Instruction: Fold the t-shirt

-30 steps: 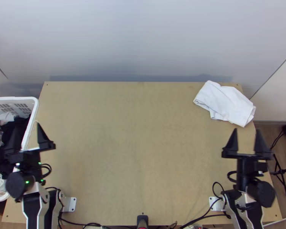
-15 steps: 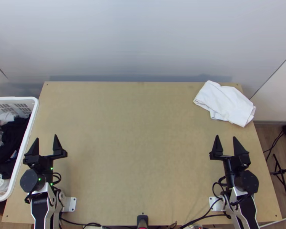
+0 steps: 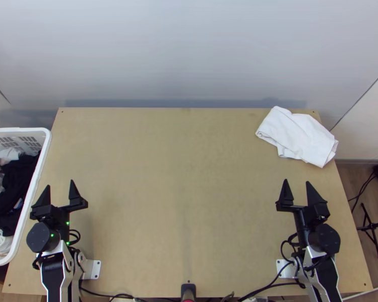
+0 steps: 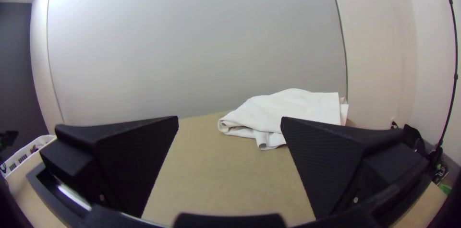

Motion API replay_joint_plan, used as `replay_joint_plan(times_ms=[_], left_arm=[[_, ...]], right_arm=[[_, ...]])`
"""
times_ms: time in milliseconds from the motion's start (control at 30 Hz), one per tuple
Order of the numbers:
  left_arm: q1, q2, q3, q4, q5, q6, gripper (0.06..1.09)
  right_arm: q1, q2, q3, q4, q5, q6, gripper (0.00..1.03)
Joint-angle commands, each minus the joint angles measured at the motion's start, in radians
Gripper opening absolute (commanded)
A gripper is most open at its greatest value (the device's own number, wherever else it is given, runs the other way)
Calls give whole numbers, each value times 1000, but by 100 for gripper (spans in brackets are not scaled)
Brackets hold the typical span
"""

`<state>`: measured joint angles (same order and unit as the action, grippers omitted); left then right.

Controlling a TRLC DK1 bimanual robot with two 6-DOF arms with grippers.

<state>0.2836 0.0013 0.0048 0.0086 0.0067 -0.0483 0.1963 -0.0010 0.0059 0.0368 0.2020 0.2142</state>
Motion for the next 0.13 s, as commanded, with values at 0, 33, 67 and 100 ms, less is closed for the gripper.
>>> replay_joint_plan(times_ms=[0,33,67,100], left_arm=[[3,-1,-2,-15,4,1,104],[3,-1,-2,-15,4,1,104],[3,-1,-2,-15,4,1,105],[3,-1,-2,-15,4,1,105]], right_arm=[[0,1,-1,-3,0,2,99],[0,-1,-1,-3,0,2,99],[0,-1,-1,-3,0,2,99],[0,-1,-1,-3,0,2,99]])
